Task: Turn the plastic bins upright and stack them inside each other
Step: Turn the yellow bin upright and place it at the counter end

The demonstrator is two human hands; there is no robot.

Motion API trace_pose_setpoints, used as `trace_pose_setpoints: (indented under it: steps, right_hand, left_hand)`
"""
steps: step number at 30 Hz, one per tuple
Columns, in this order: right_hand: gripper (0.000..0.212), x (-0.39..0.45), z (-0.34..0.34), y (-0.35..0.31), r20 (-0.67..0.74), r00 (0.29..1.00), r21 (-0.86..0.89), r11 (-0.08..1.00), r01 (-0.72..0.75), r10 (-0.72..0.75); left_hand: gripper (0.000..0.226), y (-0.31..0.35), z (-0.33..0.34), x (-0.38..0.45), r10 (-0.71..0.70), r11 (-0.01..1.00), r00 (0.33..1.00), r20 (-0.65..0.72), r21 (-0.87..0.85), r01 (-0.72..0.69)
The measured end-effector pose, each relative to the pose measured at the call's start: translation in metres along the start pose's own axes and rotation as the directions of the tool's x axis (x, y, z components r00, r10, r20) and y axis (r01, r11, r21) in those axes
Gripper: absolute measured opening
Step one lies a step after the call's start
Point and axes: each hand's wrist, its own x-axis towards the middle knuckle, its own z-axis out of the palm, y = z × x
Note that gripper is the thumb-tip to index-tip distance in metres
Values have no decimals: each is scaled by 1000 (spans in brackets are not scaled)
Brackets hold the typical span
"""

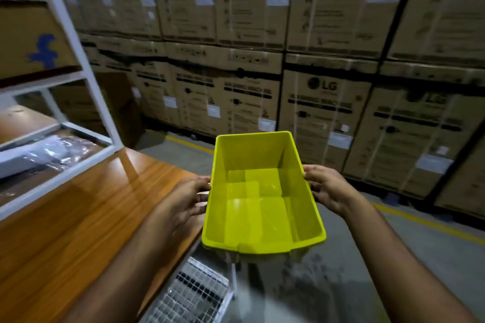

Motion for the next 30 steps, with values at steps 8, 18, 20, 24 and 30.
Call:
trace_pose_setpoints:
  steps: [8,18,20,24,30]
  right_hand:
    - [33,156,83,-34,328,943,-110,994,-13,48]
    - [31,276,207,-56,736,644,-253,967,-25,208]
    - [30,282,223,-52,777,583,-276,961,-24,238]
    - [28,286,244,-39,838,468,-311,950,-16,282]
    - [28,278,248,-14,847,415,-338,939,-64,333]
  left_hand:
    - [32,29,-59,41,58,981,946,-319,-157,-113]
    - [36,20,-97,32,7,932,653,-757,-232,-278]
    - [40,12,-95,24,-29,922,596,-803,-252,-295]
    - [36,-1,-89,11,-66,912,525,-849,-265,-314]
    - [34,-18,-84,-6,-117,905,470,-875,-289,-312]
